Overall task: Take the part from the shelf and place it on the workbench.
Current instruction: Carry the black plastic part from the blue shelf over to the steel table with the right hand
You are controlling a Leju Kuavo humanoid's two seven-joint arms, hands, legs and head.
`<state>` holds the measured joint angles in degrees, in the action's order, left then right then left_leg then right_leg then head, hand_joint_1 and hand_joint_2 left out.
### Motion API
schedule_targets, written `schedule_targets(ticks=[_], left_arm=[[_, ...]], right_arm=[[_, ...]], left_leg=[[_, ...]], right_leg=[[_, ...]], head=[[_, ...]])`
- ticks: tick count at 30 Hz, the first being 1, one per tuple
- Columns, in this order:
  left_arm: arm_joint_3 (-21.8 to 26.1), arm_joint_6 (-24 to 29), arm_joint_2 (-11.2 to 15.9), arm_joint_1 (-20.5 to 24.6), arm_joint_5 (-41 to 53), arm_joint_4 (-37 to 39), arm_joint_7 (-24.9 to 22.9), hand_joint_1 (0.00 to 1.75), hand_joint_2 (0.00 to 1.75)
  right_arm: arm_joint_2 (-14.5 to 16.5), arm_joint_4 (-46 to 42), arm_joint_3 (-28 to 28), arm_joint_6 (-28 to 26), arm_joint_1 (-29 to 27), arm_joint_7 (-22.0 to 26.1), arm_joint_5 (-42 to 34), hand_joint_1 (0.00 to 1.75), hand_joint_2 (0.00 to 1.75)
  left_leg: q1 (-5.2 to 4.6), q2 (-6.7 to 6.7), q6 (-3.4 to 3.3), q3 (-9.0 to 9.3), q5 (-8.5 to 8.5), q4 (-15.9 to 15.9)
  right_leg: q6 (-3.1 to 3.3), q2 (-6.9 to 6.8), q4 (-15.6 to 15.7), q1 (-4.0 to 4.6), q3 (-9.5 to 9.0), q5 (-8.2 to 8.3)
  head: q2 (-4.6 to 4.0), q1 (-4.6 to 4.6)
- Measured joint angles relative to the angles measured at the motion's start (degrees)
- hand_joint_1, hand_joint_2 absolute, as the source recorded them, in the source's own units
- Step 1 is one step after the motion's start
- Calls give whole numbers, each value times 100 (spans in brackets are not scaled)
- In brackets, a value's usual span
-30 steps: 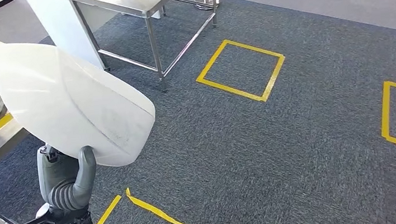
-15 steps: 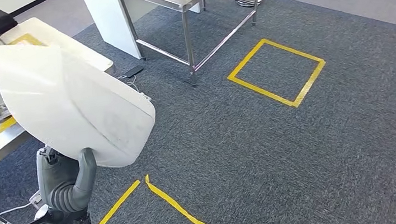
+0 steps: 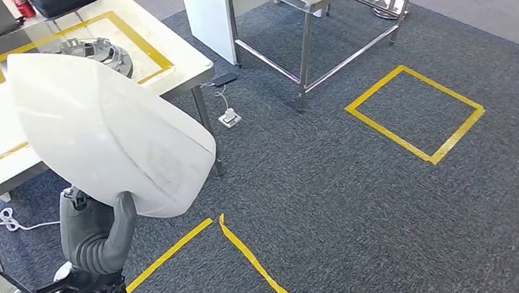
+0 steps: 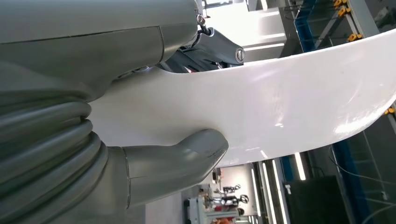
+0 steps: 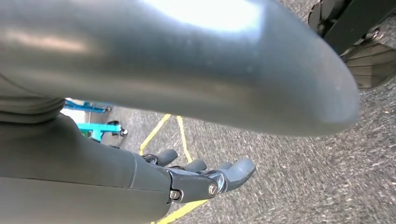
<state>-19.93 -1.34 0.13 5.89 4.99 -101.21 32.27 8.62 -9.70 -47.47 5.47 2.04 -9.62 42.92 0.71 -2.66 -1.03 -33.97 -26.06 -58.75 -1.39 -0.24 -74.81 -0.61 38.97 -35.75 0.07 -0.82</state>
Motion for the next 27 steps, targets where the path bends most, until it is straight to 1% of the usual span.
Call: schedule_targets(ticks=[1, 2, 3, 4, 5, 6, 7, 8, 9, 11, 13, 14, 15, 16, 17, 18, 19, 20, 21, 22, 23, 25, 26, 27], left_arm=[[-14, -3, -4, 1, 12, 2, -13, 175, 175], [-25, -3, -10, 4, 23, -2, -22, 175, 175], [-32, -3, -19, 8, 34, -7, -29, 175, 175], [-36, 3, -26, 15, 42, -13, -35, 175, 175], [-39, 20, -33, 20, 49, -21, -41, 175, 175], [-39, 47, -37, 18, 55, -33, -47, 175, 175], [-39, 79, -38, 9, 58, -56, -51, 175, 175], [-39, 111, -35, -9, 61, -89, -51, 175, 175], [-38, 135, -31, -30, 61, -121, -51, 175, 175], [-37, 157, -26, -56, 61, -160, -49, 175, 175], [-36, 161, -26, -59, 61, -168, -45, 175, 175], [-36, 164, -26, -58, 61, -177, -44, 175, 175], [-35, 169, -25, -58, 61, -193, -43, 175, 175], [-31, 175, -18, -84, 62, -222, -50, 175, 175], [-24, 181, -10, -116, 62, -252, -59, 175, 175], [-15, 185, -2, -149, 63, -280, -67, 175, 175], [-5, 188, 7, -180, 63, -308, -75, 175, 175], [2, 189, 9, -185, 63, -327, -77, 175, 175], [7, 189, 9, -184, 63, -344, -79, 175, 175], [10, 189, 10, -186, 64, -362, -81, 175, 175], [13, 189, 12, -189, 64, -373, -83, 175, 175], [27, 182, 13, -200, 65, -382, -87, 175, 175], [41, 175, 13, -199, 66, -383, -87, 175, 175], [53, 163, 8, -189, 66, -380, -87, 175, 175]], right_arm=[[1, 0, -8, -6, -2, -3, 3, 0, 0], [1, 0, -12, -12, -1, -2, 9, 0, 0], [0, 0, -13, -17, 1, 0, 20, 0, 0], [-1, 0, -13, -19, 3, 4, 39, 0, 0], [-2, 0, -13, -16, 8, 9, 66, 0, 0], [-2, 0, -12, -8, 12, 14, 102, 0, 0], [-2, 0, -10, 4, 18, 27, 145, 0, 0], [-1, 0, -9, 16, 24, 42, 178, 0, 0], [-1, 0, -8, 27, 30, 57, 201, 0, 0], [0, 0, -7, 32, 38, 74, 217, 0, 0], [-1, 0, -7, 32, 40, 75, 217, 0, 0], [-1, 0, -7, 32, 39, 80, 219, 0, 0], [-2, 0, -6, 32, 36, 91, 228, 0, 0], [-4, 0, -5, 33, 26, 115, 253, 0, 0], [-6, 0, -4, 34, 18, 140, 277, 0, 0], [-8, 0, -2, 35, 13, 160, 301, 0, 0], [-9, 0, 1, 37, 12, 174, 317, 0, 0], [-9, 0, 4, 38, 17, 175, 317, 0, 0], [-9, 0, 7, 40, 21, 174, 317, 0, 0], [-10, 0, 8, 43, 24, 171, 317, 0, 0], [-11, 0, 8, 48, 29, 161, 314, 0, 0], [-12, 0, 8, 67, 48, 117, 301, 0, 0], [-13, 0, 8, 75, 60, 94, 293, 0, 0], [-14, 0, 8, 82, 70, 73, 285, 0, 0]], left_leg=[[0, -87, 6, -4, 3, -12], [1, -170, 16, -4, 7, -21], [2, -247, 33, -7, 15, -25], [-1, -321, 61, -18, 23, -29], [2, -386, 97, -37, 36, -27], [8, -448, 139, -55, 53, -16], [12, -513, 186, -79, 73, 2], [21, -553, 225, -98, 89, 13], [20, -541, 253, -115, 88, 8], [12, -468, 277, -138, 71, -27], [-3, -389, 280, -153, 46, -54], [-12, -315, 280, -179, 4, -104], [-19, -190, 286, -256, -105, -263], [-19, -38, 304, -447, -307, -696], [-15, 105, 321, -593, -455, -1051], [-8, 216, 339, -651, -517, -1251], [-2, 313, 347, -576, -456, -1196], [-5, 452, 339, -328, -291, -763], [-18, 572, 307, -114, -173, -388], [-29, 656, 265, 25, -109, -133], [-44, 687, 218, 74, -100, -26], [-51, 543, 129, 49, -86, -21], [-43, 474, 95, 41, -73, -15], [-28, 408, 60, 35, -57, -6]], right_leg=[[16, 19, 182, -2, -73, 160], [37, 80, 554, -5, -242, 385], [61, 219, 974, -12, -435, 562], [78, 339, 1310, -14, -585, 683], [92, 426, 1517, -10, -673, 736], [105, 459, 1590, -1, -699, 732], [123, 393, 1603, 12, -699, 749], [157, 314, 1623, 3, -702, 769], [190, 246, 1646, -7, -710, 789], [235, 151, 1687, -34, -721, 820], [244, 138, 1692, -31, -724, 820], [254, 125, 1694, -30, -723, 820], [271, 88, 1697, -27, -722, 817], [289, -29, 1697, -18, -719, 812], [301, -167, 1696, -8, -719, 805], [303, -313, 1694, 0, -722, 795], [293, -452, 1690, 5, -732, 783], [272, -525, 1684, 9, -747, 769], [243, -588, 1670, 25, -760, 748], [213, -645, 1659, 42, -771, 732], [182, -700, 1652, 60, -780, 720], [123, -806, 1652, 67, -801, 705], [86, -754, 1625, 54, -806, 671], [51, -611, 1519, 37, -772, 584]], head=[[0, -1], [0, -1], [0, 0], [0, 1], [0, 2], [0, 2], [0, 3], [0, 3], [0, 3], [0, 3], [0, 6], [0, 20], [0, 40], [0, 58], [0, 75], [0, 81], [0, 81], [0, 83], [0, 80], [0, 74], [0, 68], [0, 61], [0, 60], [0, 55]])
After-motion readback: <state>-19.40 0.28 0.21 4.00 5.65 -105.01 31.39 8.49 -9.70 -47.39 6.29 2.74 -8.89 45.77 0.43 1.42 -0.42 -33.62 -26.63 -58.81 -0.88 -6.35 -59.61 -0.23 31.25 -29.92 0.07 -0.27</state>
